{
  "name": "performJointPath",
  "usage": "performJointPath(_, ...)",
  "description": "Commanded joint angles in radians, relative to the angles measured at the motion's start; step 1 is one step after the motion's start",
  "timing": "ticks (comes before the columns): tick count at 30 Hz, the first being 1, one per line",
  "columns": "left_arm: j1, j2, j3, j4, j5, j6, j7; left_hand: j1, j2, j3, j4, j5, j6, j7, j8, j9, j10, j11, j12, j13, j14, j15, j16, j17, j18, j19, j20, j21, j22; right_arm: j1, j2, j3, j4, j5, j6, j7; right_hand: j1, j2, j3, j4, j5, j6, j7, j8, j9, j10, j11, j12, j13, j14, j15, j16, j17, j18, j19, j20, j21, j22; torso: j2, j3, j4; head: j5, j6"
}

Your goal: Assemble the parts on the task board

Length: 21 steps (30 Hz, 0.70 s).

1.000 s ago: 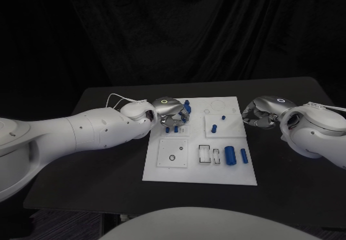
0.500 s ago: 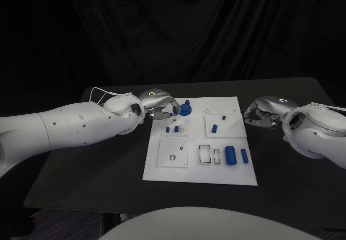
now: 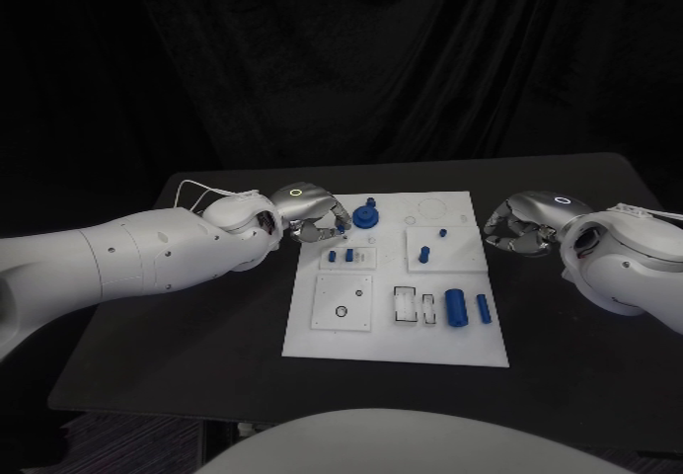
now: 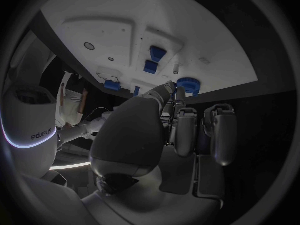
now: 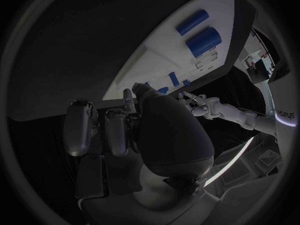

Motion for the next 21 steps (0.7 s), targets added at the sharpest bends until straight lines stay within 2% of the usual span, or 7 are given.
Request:
performJointPath(1, -0.004, 0.008, 0.001, -0.009, 0.001, 0.006, 0.007, -0.008, 0.001, 0.002, 0.0, 0.006, 0.005, 0.004, -0.002, -0.002, 0.008, 0.0, -0.001, -0.002, 0.0, 0.004, -0.005, 0.01, -0.018, 0.001, 0.003, -0.004, 0.206, -0.002, -0.001, 0.001, 0.001, -0.002, 0.013, -0.01, 0.002, 0.009, 0.005, 0.001, 0.006, 0.008, 0.002, -0.002, -0.001, 0.067, 0.005, -0.005, 0.227, 0.078, 0.008, -0.004, 0.177, 0.013, 0.001, 0.007, -0.004, 0.182, 0.0, -0.0001, -0.0005, 0.005, 0.0)
performJointPath(21, -0.027, 0.054, 0.001, -0.064, 0.001, 0.028, 0.009, -0.007, -0.002, 0.004, -0.004, 0.009, -0.001, 0.005, -0.006, -0.004, 0.014, 0.002, -0.006, -0.006, -0.007, 0.006, -0.012, -0.004, -0.015, -0.005, 0.004, -0.013, 0.203, -0.002, 0.005, 0.001, -0.004, -0.002, 0.015, -0.008, 0.002, 0.01, 0.006, 0.001, 0.006, 0.008, 0.002, -0.003, -0.001, 0.067, 0.005, -0.005, 0.227, 0.078, 0.008, -0.006, 0.175, 0.014, 0.001, 0.007, -0.005, 0.181, 0.0, 0.0005, -0.0012, 0.001, 0.0)
